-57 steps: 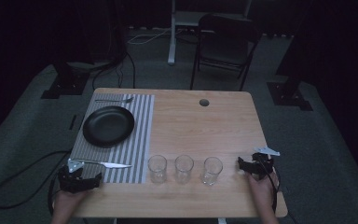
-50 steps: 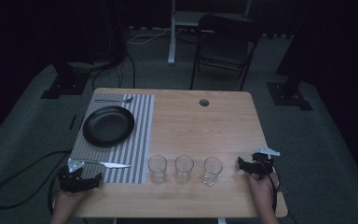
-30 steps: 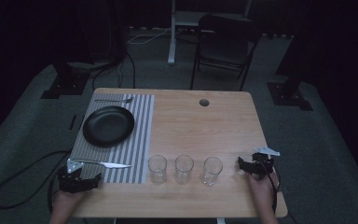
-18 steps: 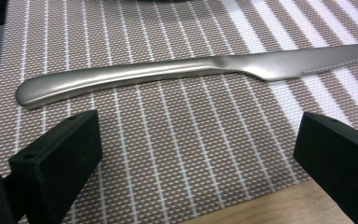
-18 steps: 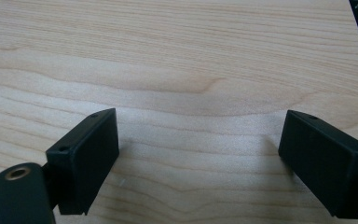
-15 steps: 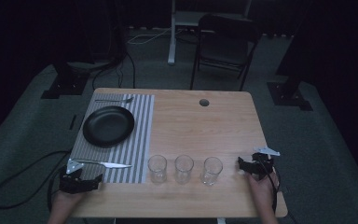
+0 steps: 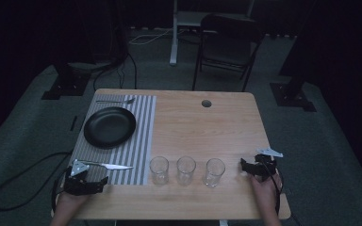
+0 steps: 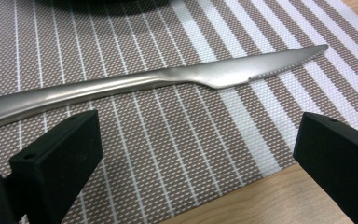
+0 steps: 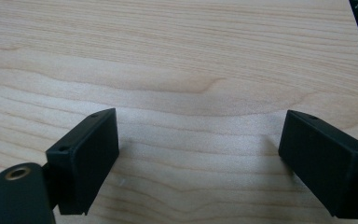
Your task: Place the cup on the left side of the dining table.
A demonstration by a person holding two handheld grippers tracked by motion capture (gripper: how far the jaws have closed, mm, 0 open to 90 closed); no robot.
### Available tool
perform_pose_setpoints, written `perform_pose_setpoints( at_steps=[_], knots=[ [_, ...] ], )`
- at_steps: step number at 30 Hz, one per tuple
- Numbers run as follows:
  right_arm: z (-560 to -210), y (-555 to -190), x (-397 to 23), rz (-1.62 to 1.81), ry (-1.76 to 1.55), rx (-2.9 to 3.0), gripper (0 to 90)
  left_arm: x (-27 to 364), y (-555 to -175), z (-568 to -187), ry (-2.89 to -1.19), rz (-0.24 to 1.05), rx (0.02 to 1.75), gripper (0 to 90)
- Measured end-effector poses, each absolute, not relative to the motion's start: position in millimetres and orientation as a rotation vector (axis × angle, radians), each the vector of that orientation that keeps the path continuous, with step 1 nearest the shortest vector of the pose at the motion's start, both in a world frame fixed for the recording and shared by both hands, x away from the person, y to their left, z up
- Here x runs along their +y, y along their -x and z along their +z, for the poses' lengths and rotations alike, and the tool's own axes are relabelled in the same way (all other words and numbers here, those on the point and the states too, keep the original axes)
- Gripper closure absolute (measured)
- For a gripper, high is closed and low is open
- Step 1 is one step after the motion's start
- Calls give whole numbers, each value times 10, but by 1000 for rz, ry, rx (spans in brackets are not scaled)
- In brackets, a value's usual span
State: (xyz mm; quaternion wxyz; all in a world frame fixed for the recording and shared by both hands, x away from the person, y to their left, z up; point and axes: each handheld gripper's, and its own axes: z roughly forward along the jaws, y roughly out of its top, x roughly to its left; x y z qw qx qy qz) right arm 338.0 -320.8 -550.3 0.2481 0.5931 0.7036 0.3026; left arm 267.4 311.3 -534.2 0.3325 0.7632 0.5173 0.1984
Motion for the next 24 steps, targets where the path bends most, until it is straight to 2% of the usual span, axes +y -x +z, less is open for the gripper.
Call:
perform_pose_setpoints(
  at_steps=[24],
  knots=[
    [-5503,-3380,-3208,825,-1617,1918,116,2853,-2680,-5150,-1989,477,1181,41]
  ],
)
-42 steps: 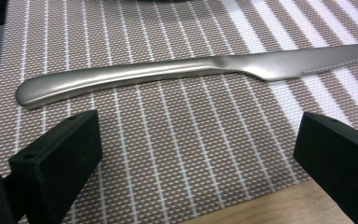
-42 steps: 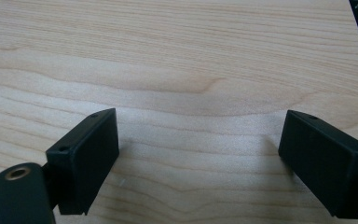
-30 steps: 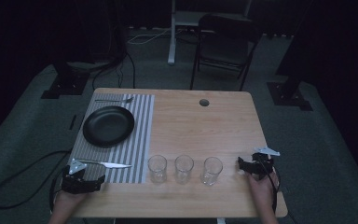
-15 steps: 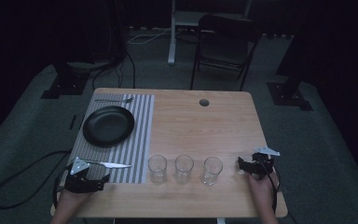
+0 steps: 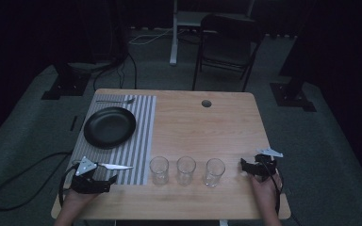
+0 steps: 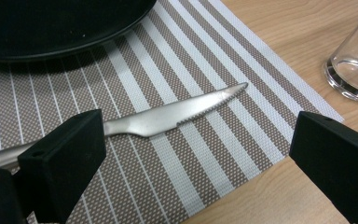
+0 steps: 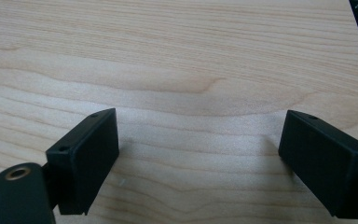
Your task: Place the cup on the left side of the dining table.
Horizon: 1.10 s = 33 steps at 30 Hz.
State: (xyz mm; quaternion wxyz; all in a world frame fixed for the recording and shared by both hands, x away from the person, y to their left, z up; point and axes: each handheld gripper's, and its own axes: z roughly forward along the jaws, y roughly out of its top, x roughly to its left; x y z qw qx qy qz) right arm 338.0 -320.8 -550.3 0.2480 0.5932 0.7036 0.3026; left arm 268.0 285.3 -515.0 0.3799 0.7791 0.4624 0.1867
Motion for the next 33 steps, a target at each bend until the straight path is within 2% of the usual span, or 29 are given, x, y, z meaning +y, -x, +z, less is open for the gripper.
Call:
perform_pose_setpoints(
  at_steps=[33],
  knots=[
    [-5503,-3380,-3208,825,-1617,1918,116,2393,-2740,-4555,-1969,424,910,41]
  ],
)
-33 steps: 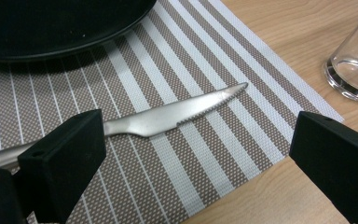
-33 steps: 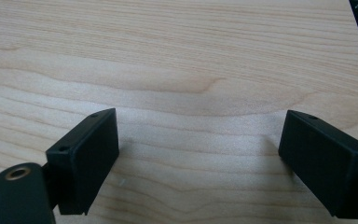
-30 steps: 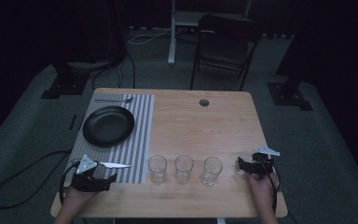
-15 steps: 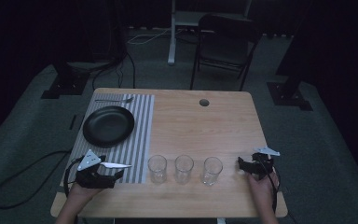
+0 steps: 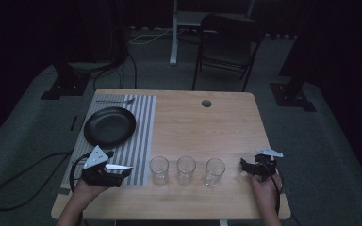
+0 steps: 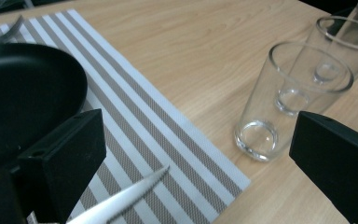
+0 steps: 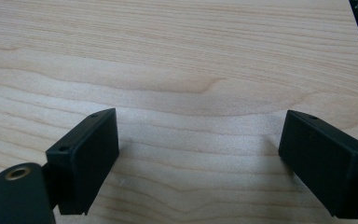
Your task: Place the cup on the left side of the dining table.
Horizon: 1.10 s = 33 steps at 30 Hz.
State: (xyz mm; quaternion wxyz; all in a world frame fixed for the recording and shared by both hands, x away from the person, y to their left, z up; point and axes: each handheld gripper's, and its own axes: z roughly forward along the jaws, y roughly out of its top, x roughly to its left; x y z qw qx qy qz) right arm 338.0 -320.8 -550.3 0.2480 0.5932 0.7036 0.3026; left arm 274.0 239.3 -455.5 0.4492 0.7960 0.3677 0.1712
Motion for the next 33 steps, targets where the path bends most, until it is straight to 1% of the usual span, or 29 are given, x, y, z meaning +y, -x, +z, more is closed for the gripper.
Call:
perform_pose_setpoints(
  at_steps=[10,14,26,33],
  knots=[
    [-5503,-3380,-3209,824,-1616,1918,116,2219,-2773,-4427,-1997,435,841,41],
    [-5503,-3380,-3209,824,-1616,1918,116,2157,-2800,-4395,-1993,392,813,41],
    [-5504,-3380,-3209,825,-1615,1918,116,1891,-2877,-4330,-2030,386,740,41],
    [-5504,-3380,-3209,825,-1615,1918,116,1746,-2951,-4305,-2064,338,700,41]
  ],
)
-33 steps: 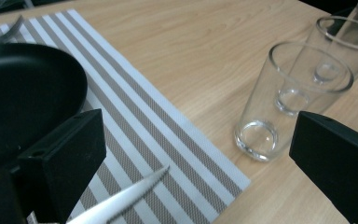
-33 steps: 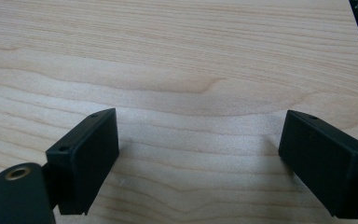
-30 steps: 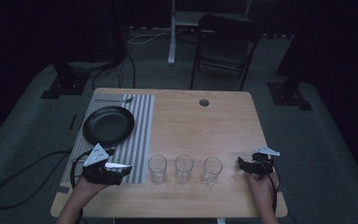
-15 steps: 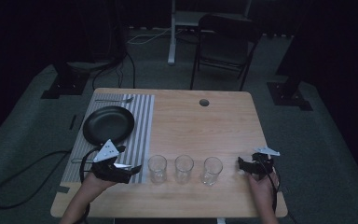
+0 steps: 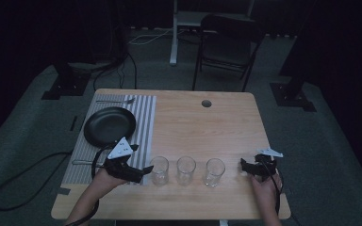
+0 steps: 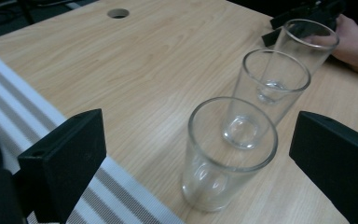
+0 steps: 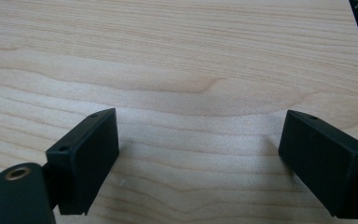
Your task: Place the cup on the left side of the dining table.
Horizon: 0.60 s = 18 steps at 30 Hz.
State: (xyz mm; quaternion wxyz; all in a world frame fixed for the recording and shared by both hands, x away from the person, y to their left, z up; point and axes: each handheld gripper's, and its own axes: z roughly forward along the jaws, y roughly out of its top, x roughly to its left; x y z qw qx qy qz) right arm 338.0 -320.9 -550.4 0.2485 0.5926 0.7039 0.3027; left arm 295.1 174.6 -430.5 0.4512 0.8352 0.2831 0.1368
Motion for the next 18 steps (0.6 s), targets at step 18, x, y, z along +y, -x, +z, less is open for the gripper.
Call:
perform_pose_setpoints(
  at_steps=[18],
  knots=[
    [-5504,-3380,-3210,825,-1615,1918,116,1360,-3049,-4241,-2124,284,589,42]
  ],
)
